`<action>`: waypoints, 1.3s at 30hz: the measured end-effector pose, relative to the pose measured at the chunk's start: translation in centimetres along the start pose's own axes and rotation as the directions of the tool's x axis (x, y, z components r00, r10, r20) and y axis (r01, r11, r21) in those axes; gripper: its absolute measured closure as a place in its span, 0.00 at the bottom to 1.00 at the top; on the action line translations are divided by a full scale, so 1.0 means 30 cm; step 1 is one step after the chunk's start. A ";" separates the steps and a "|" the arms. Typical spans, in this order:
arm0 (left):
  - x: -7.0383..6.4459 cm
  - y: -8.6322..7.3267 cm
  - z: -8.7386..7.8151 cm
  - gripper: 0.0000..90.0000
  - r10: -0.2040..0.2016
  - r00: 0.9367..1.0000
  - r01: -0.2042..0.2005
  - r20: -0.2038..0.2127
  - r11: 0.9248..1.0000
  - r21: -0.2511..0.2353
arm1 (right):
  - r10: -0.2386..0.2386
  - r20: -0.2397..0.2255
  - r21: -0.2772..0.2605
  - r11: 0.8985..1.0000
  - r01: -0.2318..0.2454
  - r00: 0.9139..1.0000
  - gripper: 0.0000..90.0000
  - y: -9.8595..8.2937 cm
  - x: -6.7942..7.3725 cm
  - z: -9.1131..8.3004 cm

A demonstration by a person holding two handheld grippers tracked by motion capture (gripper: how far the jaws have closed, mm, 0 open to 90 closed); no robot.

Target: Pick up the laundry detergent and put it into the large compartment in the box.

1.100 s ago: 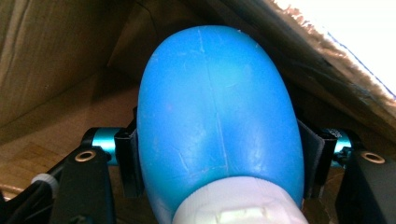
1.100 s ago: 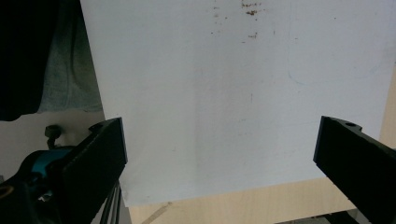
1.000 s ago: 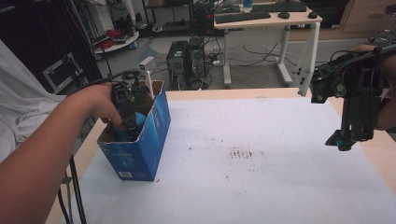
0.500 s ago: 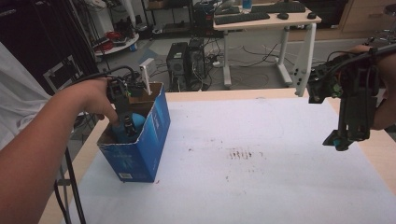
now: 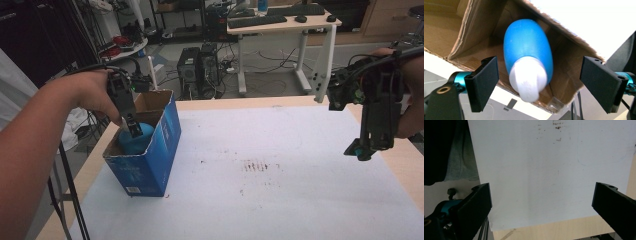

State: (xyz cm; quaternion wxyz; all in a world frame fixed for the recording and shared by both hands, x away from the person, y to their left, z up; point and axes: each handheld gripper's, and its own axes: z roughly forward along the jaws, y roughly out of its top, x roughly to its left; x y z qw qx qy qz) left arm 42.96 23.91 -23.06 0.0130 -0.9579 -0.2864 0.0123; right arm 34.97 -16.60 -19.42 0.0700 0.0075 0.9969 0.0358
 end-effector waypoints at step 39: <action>-0.270 0.240 -0.041 0.02 0.346 0.936 -0.346 -0.061 0.938 0.010 | -0.007 -0.015 -0.011 1.000 0.007 1.000 0.02 -0.001 0.002 0.017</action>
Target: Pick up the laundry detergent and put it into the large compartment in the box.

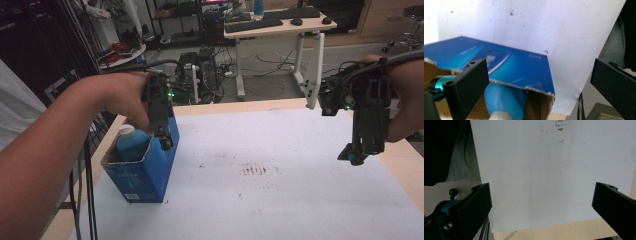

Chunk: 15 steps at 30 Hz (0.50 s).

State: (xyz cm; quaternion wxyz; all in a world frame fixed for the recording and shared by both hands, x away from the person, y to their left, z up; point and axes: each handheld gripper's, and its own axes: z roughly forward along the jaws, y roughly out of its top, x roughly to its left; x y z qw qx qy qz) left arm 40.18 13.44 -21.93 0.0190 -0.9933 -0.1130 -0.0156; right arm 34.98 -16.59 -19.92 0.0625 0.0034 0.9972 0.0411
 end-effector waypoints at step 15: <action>0.023 0.036 0.088 0.02 0.037 0.999 -0.037 0.000 0.999 -0.003 | -0.005 -0.020 0.026 1.000 0.005 1.000 0.02 0.032 -0.025 0.002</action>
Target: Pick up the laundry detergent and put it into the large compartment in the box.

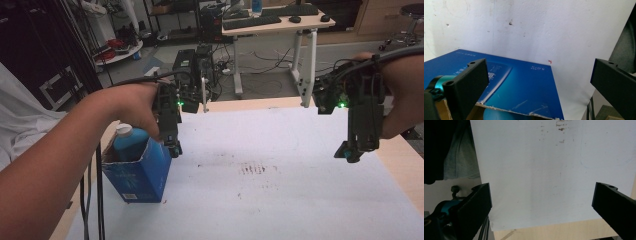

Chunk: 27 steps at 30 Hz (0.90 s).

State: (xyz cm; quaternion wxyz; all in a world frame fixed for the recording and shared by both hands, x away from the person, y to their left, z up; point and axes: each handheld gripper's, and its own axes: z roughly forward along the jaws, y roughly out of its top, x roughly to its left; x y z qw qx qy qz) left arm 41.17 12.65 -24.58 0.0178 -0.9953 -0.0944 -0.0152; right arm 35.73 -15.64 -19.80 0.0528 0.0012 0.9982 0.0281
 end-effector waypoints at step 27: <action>-0.006 0.048 0.046 0.02 0.006 1.000 -0.006 0.014 1.000 -0.015 | -0.017 0.008 -0.012 1.000 0.017 1.000 0.02 0.011 -0.008 -0.019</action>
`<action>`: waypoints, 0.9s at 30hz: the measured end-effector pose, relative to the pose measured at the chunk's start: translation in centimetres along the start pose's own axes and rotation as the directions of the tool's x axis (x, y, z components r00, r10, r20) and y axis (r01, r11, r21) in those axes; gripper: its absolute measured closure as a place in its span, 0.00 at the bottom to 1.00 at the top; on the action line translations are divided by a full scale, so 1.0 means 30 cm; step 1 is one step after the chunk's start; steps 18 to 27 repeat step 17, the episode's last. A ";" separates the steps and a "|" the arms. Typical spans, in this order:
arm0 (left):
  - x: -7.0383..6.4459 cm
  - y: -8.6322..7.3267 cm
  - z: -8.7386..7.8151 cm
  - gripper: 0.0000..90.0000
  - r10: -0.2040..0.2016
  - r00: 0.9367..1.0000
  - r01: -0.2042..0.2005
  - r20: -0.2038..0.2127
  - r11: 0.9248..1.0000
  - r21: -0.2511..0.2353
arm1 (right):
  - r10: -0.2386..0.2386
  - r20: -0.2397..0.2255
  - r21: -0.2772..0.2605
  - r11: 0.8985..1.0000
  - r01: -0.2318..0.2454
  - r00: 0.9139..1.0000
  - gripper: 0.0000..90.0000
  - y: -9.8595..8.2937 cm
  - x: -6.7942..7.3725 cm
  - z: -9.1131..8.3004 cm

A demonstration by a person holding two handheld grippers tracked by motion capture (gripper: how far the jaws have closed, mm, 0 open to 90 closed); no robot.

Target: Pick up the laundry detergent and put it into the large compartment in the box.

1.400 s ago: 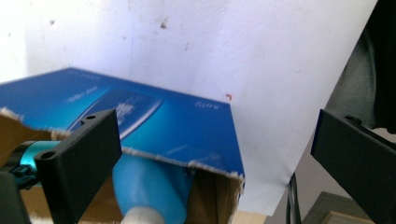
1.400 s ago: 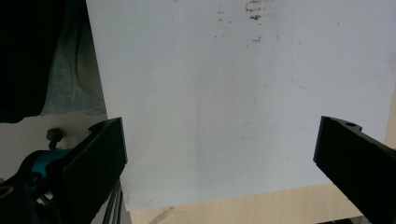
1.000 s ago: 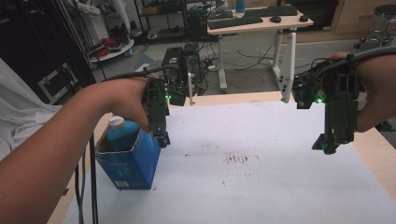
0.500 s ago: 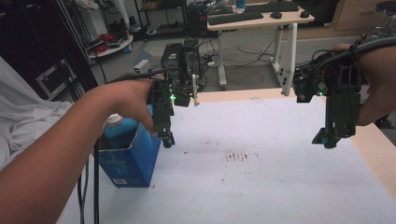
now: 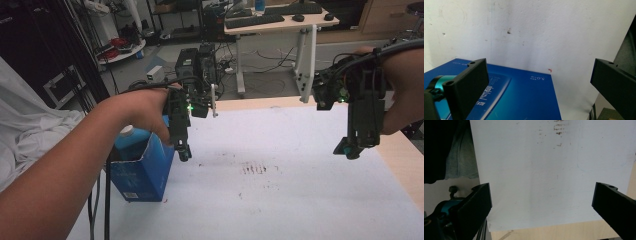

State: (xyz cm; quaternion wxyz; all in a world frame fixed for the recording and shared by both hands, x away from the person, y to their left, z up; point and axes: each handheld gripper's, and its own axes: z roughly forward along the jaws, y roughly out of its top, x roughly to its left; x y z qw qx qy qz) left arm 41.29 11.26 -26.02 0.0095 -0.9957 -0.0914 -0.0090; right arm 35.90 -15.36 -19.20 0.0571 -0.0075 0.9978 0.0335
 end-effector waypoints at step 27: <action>-0.004 0.007 -0.003 0.02 0.007 1.000 -0.007 0.012 1.000 -0.013 | -0.005 -0.002 0.002 1.000 0.005 1.000 0.02 0.005 -0.001 0.004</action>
